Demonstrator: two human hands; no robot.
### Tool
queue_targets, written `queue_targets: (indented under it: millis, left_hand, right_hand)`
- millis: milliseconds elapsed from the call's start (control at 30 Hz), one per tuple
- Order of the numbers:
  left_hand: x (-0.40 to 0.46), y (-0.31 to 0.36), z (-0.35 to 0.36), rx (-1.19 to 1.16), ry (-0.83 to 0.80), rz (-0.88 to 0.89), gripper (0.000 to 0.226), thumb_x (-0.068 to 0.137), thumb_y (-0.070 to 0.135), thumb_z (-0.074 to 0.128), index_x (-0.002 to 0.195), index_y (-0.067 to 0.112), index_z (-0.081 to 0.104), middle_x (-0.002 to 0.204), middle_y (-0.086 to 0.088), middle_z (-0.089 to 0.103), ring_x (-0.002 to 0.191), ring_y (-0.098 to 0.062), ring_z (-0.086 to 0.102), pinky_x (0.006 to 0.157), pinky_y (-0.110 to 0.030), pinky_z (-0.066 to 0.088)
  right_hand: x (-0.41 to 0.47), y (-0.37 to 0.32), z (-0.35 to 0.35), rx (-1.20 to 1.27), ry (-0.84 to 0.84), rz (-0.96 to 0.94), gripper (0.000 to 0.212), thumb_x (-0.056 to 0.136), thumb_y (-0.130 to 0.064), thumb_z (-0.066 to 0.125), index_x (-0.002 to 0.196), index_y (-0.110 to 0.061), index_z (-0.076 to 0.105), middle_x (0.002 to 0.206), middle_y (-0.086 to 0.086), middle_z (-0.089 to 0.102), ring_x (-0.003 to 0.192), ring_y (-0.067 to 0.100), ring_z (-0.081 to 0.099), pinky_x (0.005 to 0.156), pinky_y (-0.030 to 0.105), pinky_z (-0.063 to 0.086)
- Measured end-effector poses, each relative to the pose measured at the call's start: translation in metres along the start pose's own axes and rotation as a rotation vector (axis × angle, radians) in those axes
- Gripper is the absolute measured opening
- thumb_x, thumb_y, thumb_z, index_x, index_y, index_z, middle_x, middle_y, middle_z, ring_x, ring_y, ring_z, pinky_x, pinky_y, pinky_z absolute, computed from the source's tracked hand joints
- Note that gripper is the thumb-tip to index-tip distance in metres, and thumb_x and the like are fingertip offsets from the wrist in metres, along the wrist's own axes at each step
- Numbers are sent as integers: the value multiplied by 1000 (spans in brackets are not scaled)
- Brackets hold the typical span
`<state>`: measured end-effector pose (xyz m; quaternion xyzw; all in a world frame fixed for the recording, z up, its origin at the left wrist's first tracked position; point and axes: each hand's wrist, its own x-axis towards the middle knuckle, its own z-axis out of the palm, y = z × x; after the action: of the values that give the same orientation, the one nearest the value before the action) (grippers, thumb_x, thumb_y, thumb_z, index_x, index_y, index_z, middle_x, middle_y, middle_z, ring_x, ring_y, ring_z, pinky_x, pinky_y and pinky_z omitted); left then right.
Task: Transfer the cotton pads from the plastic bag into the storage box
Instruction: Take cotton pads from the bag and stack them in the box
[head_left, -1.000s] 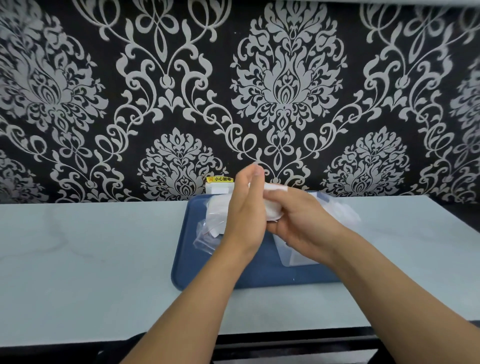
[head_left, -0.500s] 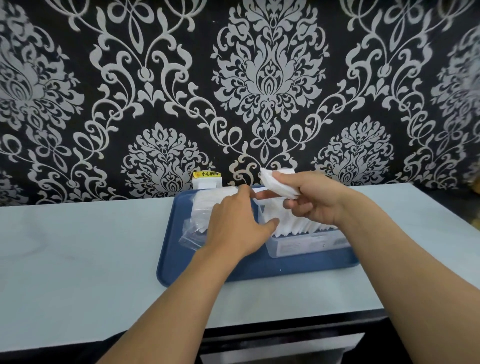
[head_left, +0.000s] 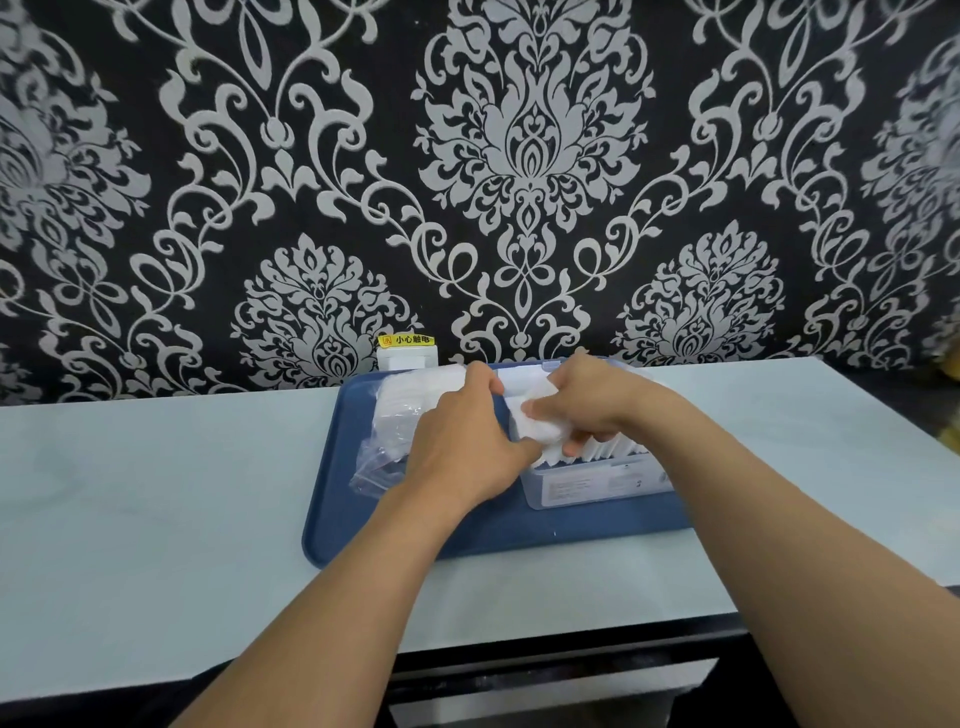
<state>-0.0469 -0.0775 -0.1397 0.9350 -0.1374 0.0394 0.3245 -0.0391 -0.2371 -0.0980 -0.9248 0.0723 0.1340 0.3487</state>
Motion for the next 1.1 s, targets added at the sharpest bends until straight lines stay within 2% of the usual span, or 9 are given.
queue_targets:
  millis: [233, 400, 500, 600, 700, 800, 900, 1000, 1100]
  left_hand:
    - [0, 0, 5, -18, -11, 83, 42, 73, 36, 73, 97, 33, 39, 81, 5, 68, 78, -24, 65, 73, -44, 56]
    - [-1, 2, 9, -63, -23, 102, 36, 67, 34, 67, 92, 31, 41, 77, 3, 68, 74, -24, 64, 69, -46, 56]
    - [-1, 2, 9, -58, -19, 91, 31, 68, 31, 66, 87, 30, 42, 76, 2, 68, 73, -24, 63, 67, -44, 55]
    - [-2, 3, 5, -9, -21, 105, 19, 71, 32, 63, 84, 27, 49, 78, 4, 68, 80, -25, 62, 70, -40, 52]
    - [-5, 8, 3, 156, -12, 161, 24, 85, 41, 61, 90, 20, 52, 88, 2, 67, 88, -26, 58, 72, -37, 44]
    - [-7, 10, 1, 257, 14, 188, 30, 90, 45, 56, 99, 18, 49, 93, -4, 66, 88, -30, 58, 70, -37, 37]
    - [-5, 11, 2, 237, 30, 202, 32, 87, 40, 58, 108, 20, 44, 94, -4, 67, 80, -30, 56, 70, -37, 39]
    - [-6, 12, 5, 218, 29, 242, 36, 87, 35, 58, 118, 24, 44, 102, -3, 66, 85, -30, 60, 76, -39, 44]
    - [-7, 13, 8, 223, 11, 249, 30, 90, 34, 54, 116, 20, 55, 111, -3, 64, 99, -29, 61, 83, -39, 46]
  right_hand:
    - [10, -5, 14, -223, 172, 42, 36, 73, -23, 78, 61, -16, 45, 39, -5, 50, 53, 18, 71, 47, 20, 41]
    - [9, -14, 35, -491, 449, 13, 15, 79, -12, 65, 81, -14, 50, 80, 0, 56, 75, 22, 59, 62, 28, 44]
    - [10, -15, 43, -555, 555, -32, 13, 83, -10, 58, 84, -15, 46, 86, 3, 53, 87, 26, 65, 63, 30, 43]
    - [9, -12, 39, -473, 480, -5, 16, 82, -14, 60, 76, -13, 45, 83, 4, 58, 83, 26, 65, 61, 29, 44]
    - [2, -7, 21, -157, 185, 18, 20, 77, -17, 67, 64, -5, 58, 64, 11, 69, 56, 23, 65, 50, 25, 48]
    - [-15, 2, 4, 89, 149, -53, 19, 81, -13, 71, 91, 2, 70, 77, 23, 74, 60, 28, 72, 50, 29, 58]
    - [-30, 14, -9, 93, 349, -208, 9, 80, -4, 65, 77, -6, 74, 67, 10, 74, 63, 25, 73, 58, 37, 63]
    - [-38, 21, -6, -46, 106, -193, 26, 81, -5, 62, 62, -16, 77, 62, -1, 73, 64, 19, 69, 64, 32, 59]
    - [-32, 24, 9, -226, -19, -181, 37, 88, -11, 59, 55, -27, 65, 47, -19, 57, 56, 4, 50, 54, 16, 38]
